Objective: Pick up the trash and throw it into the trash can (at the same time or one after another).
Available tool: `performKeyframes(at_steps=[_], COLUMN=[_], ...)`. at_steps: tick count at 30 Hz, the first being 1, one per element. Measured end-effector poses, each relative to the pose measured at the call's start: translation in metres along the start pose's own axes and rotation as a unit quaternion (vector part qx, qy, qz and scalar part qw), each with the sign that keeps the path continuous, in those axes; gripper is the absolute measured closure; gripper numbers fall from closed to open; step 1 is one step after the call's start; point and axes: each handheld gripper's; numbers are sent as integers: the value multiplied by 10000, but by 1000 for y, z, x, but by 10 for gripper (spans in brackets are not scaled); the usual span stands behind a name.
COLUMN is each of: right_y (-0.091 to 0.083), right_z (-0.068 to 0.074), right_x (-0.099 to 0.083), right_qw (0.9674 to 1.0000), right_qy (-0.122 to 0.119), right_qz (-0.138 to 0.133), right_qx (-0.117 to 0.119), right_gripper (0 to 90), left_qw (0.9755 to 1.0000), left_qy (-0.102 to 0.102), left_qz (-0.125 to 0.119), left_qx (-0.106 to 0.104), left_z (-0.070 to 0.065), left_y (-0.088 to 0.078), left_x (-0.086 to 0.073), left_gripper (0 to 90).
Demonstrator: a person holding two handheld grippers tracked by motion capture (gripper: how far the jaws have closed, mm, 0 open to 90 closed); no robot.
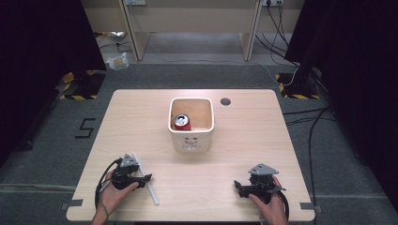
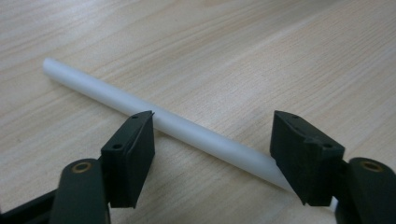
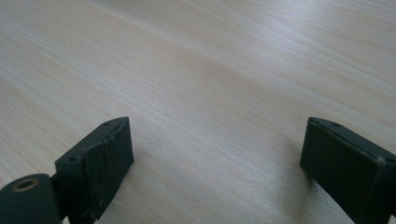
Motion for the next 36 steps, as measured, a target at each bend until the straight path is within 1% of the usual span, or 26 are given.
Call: performKeyframes(at_steps=[1,4,5,9,13,19,20,21,23,27,29,30,33,34,35,36], right_y=[0,0,0,0,0,0,0,0,0,0,0,0,0,0,0,0], right_z=[0,0,0,0,0,0,0,0,0,0,0,0,0,0,0,0], right_x=[0,0,0,0,0,0,0,0,0,0,0,0,0,0,0,0], right_qw=[10000,10000,10000,10000,10000,10000,10000,10000,10000,10000,10000,10000,10000,10000,10000,10000], right_qy=[-6,0,-1,0,0,0,-4,0,0,0,-3,0,0,-1,-1,0], right_qz=[-2,0,-1,0,0,0,-2,-1,-1,0,-1,0,-1,-1,-1,-1], right_qx=[-1,0,0,0,0,-1,-1,0,0,0,-1,-1,-1,0,0,0], right_gripper=[94,94,94,95,94,94,95,94,94,94,94,94,94,95,95,94], left_qw=[9999,9998,9997,9995,9994,9992,9992,9992,9992,9992,9991,9992,9992,9993,9994,9996], left_qy=[119,173,232,301,350,376,370,377,375,351,336,312,306,289,265,198], left_qz=[2,21,23,37,70,113,122,139,159,199,236,258,261,235,226,179], left_qx=[77,78,49,-24,-43,-41,-35,-40,-37,-70,-45,-31,-31,-31,-34,-89], left_z=[0,0,0,-1,-1,1,1,2,2,4,4,4,4,5,6,9], left_y=[1,1,2,2,2,0,-1,-1,-1,-1,-1,0,1,1,1,2], left_x=[1,3,4,6,7,7,7,7,7,9,10,11,12,13,13,13], left_gripper=[375,431,463,565,616,723,723,744,760,766,750,718,715,738,738,769])
Point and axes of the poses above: each handheld gripper's, and its own axes: y roughly forward along the jaws, x roughly out of its top, z roughly to its left, and after that the axes turned 10 degrees about -y, right-handed
